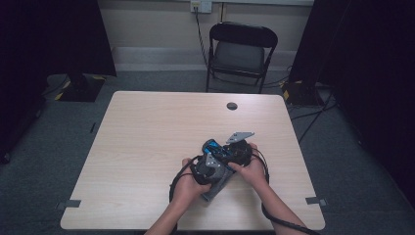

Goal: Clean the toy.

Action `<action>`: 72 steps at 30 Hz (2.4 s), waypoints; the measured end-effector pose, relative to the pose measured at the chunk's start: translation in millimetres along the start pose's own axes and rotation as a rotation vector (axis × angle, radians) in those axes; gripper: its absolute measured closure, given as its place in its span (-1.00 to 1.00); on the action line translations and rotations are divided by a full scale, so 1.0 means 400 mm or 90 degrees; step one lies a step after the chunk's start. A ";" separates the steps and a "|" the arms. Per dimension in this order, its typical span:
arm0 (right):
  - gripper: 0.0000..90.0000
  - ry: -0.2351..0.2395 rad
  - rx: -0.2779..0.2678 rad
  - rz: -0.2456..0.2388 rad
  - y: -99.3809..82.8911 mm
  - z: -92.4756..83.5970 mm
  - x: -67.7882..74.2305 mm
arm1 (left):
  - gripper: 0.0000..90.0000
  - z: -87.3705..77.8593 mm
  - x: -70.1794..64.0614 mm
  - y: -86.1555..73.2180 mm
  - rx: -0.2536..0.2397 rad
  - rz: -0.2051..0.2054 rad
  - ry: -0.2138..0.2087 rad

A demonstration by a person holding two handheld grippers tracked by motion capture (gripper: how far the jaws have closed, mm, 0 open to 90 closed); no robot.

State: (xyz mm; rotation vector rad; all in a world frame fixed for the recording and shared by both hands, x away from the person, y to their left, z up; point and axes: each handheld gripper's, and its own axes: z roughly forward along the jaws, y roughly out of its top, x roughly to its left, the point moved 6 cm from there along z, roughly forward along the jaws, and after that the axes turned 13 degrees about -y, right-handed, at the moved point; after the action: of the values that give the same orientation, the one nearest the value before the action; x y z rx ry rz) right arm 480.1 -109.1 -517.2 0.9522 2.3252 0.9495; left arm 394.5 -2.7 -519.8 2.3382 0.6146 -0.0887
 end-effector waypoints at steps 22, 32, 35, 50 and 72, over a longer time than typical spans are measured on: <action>0.03 0.003 -0.003 0.001 -0.001 0.000 -0.001 | 0.62 0.019 -0.048 0.018 -0.001 0.022 -0.034; 0.03 0.005 0.000 0.003 0.001 0.001 -0.002 | 0.62 0.026 -0.080 0.028 -0.006 0.036 -0.064; 0.03 0.005 -0.007 0.011 -0.002 0.001 -0.003 | 0.62 0.020 -0.085 0.030 -0.009 0.036 -0.070; -0.35 0.027 -0.040 0.040 0.004 -0.023 0.012 | 0.62 0.023 -0.117 0.043 -0.030 0.038 -0.113; -0.35 -0.098 -0.027 0.090 -0.180 -0.243 -0.168 | 0.62 0.104 -0.107 0.164 -0.037 0.059 -0.125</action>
State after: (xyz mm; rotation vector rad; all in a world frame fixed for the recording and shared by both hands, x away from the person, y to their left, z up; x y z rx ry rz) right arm 433.8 -237.8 -496.5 1.1435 2.1249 0.9408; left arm 390.7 -89.1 -500.4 2.2638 0.4071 -0.2507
